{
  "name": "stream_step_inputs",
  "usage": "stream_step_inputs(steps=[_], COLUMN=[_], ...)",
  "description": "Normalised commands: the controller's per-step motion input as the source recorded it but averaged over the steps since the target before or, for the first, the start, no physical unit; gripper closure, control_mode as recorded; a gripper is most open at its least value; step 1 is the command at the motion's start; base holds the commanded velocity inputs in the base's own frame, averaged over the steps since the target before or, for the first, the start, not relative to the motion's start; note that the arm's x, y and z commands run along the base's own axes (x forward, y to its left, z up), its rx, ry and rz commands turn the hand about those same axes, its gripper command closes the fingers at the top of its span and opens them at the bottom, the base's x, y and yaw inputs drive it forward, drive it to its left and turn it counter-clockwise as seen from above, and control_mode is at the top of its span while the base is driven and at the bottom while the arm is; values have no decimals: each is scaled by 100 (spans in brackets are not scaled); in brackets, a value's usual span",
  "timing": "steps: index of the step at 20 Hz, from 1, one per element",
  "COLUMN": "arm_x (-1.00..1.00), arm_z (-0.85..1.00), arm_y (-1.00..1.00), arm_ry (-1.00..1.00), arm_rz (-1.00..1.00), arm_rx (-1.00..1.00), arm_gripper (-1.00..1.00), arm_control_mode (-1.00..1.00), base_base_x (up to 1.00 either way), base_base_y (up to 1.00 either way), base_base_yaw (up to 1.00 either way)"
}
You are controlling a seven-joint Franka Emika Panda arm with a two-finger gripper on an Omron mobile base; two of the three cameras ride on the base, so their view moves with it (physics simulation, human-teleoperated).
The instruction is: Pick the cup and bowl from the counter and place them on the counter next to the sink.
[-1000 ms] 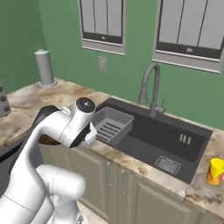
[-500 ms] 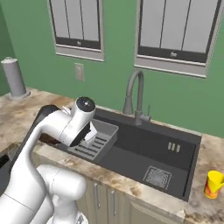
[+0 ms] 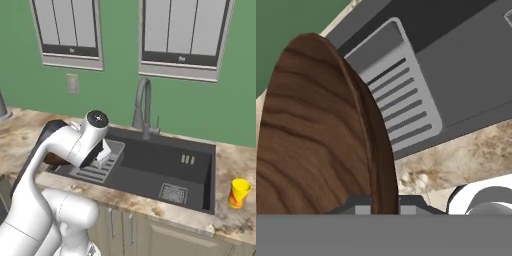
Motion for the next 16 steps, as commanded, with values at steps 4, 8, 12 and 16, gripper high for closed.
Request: stream_step_inputs(steps=[4, 8, 12, 16], arm_x=[0, 0, 0, 0], arm_z=[0, 0, 0, 0], arm_y=[0, 0, 0, 0], arm_ry=[0, 0, 0, 0], arm_rz=[0, 0, 0, 0], arm_rx=[0, 0, 0, 0], arm_gripper=[100, 100, 100, 100], arm_control_mode=[100, 100, 100, 100], base_base_x=[0, 0, 6, 0], base_base_y=[45, 52, 44, 3], base_base_yaw=[-25, -22, -18, -3])
